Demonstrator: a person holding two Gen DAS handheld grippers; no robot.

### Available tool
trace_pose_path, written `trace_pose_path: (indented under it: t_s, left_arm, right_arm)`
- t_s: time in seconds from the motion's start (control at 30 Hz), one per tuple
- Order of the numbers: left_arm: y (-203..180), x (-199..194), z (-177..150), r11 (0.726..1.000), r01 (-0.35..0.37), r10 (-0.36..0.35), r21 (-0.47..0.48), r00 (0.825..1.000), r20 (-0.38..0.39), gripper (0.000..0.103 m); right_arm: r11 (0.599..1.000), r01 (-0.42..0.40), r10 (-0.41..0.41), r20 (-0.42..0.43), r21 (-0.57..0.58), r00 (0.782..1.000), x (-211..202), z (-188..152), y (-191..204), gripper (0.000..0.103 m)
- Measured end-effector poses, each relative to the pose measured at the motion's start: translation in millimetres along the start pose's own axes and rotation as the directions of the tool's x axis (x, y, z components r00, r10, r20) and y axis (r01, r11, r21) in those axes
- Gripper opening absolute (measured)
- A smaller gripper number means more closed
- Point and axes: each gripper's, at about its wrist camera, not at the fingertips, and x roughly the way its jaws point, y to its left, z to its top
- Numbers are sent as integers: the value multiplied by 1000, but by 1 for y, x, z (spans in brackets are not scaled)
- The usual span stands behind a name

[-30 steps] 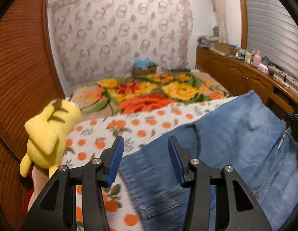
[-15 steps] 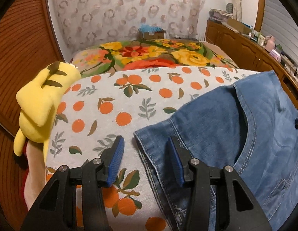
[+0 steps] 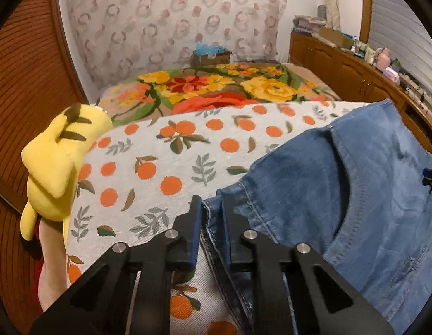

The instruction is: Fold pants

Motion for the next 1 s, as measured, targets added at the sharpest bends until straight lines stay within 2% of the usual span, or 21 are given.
trace_pose_path:
  t_s: [0.13,0.2,0.3,0.47,0.53,0.7,0.73,0.87,1.0]
  left_arm:
    - [-5,-28,5,999,-43,40,29,994,106,11]
    - [-5,-43,14,996,-91,88,14,984,156,10]
    - [4,-51,32,993,-114,116,-19,973,197,10]
    - [13,-44,65,988,-157,154,-1,966,209,10]
    - [21,-32,75,989,-146,147,-20,973,180,10]
    - [15,-15,62,991,-132,130,8,984,118,12]
    - [14,-15,57,992,-124,123,5,986,112,14]
    - [14,-20,33,996,-85,86,-14,993,79,34]
    - [6,-33,10,998,-67,68,-15,995,76,46]
  right_arm:
    - [1000,0,0,0,-1,1000,0,1,0,41]
    - [1000,3,-3,-1,-5,1000,-3,0,-1,41]
    - [1000,2,-2,2,-1,1000,-5,-1,0,41]
    - [999,-33,33,5,39,999,-12,4,-8,41]
    - [998,-35,34,10,46,999,-12,4,-10,41]
    - [999,-32,32,7,42,999,-10,-6,-11,41]
    - [998,-33,33,9,45,999,-11,-7,-12,41]
    - [998,-30,29,14,51,999,-16,-6,-13,41]
    - [998,-25,23,36,60,999,-28,-9,-13,41]
